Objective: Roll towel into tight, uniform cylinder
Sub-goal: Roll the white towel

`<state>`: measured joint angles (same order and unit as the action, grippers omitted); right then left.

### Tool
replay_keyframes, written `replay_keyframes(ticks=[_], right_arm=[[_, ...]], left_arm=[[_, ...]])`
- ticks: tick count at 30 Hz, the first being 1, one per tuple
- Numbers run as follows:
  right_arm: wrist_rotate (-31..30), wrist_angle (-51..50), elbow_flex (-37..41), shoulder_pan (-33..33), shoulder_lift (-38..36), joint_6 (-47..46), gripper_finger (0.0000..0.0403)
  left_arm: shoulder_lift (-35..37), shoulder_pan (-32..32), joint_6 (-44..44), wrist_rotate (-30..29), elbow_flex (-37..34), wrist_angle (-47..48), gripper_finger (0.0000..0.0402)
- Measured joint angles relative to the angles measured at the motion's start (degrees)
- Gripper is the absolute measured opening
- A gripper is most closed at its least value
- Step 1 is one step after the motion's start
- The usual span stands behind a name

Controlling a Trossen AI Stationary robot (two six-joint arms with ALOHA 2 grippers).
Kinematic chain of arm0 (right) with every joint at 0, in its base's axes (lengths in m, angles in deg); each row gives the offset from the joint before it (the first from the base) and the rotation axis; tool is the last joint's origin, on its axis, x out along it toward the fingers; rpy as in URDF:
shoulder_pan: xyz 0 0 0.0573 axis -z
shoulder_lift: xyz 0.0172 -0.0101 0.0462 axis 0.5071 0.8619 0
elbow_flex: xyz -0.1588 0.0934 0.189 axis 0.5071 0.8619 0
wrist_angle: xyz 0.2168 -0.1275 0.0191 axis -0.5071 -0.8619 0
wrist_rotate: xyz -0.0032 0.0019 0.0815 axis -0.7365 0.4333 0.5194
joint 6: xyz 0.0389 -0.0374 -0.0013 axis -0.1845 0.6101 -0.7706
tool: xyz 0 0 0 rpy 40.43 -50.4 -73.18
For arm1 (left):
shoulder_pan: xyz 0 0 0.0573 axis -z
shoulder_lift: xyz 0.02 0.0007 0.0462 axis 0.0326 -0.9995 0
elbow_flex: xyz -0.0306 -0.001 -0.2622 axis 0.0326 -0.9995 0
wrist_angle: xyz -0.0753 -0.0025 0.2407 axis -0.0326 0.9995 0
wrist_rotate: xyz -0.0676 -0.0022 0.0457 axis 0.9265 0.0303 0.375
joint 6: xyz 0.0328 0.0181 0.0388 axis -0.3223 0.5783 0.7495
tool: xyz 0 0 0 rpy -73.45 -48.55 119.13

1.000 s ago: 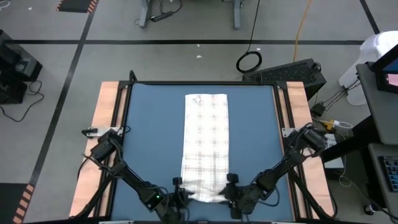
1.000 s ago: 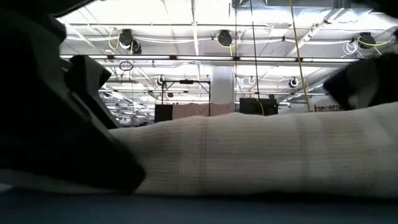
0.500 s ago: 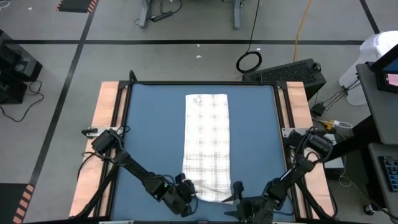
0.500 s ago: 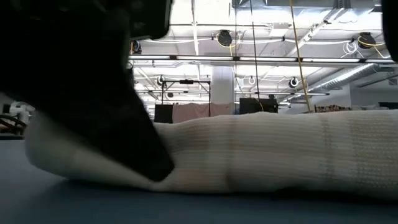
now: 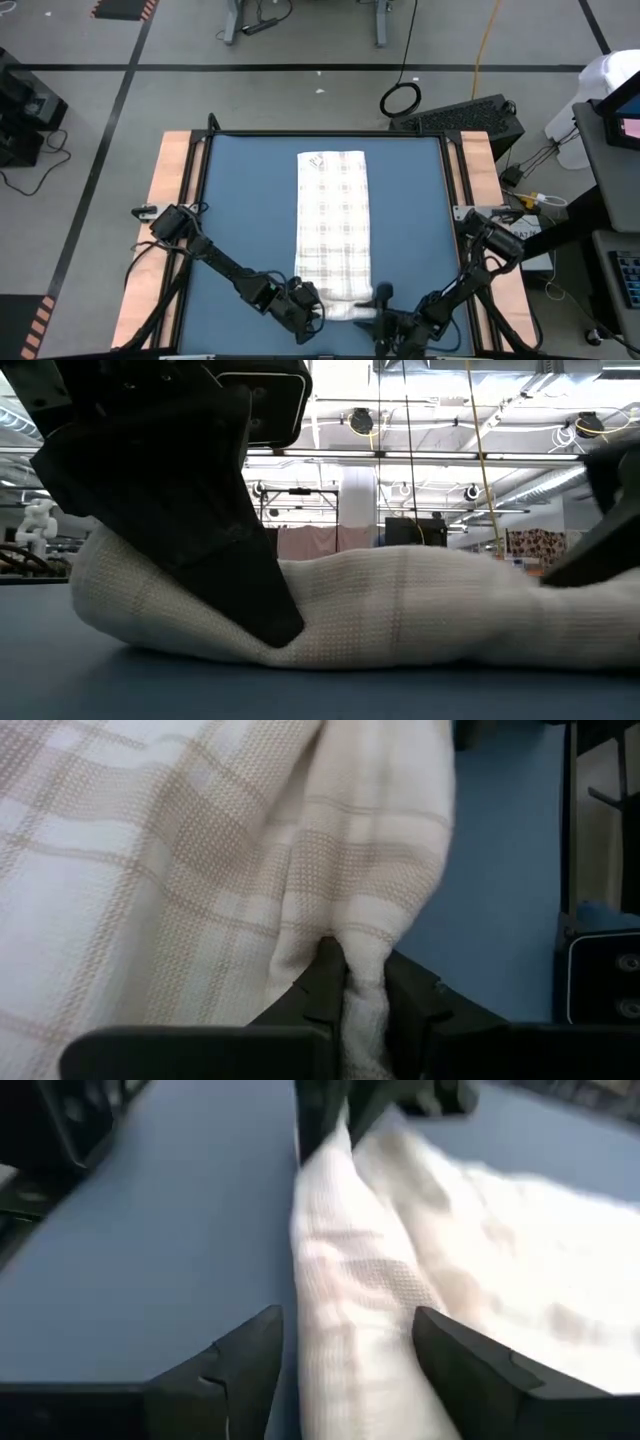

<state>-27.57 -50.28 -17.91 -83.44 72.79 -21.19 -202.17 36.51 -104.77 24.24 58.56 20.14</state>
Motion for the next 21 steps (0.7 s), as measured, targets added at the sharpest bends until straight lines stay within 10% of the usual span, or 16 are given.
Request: replay_keyframes(ticks=[11,21], right_arm=[[5.92,-5.86,-0.20,2.81,-0.26,-13.66,0.0182],[6.86,-7.39,-0.11,3.07,-0.33,-19.83,0.0116]], left_arm=[[-0.07,0.60,0.44,-3.61,-0.04,-0.36,0.0063],[0.38,0.70,8.54,-8.08,-0.04,-4.22,0.0232]])
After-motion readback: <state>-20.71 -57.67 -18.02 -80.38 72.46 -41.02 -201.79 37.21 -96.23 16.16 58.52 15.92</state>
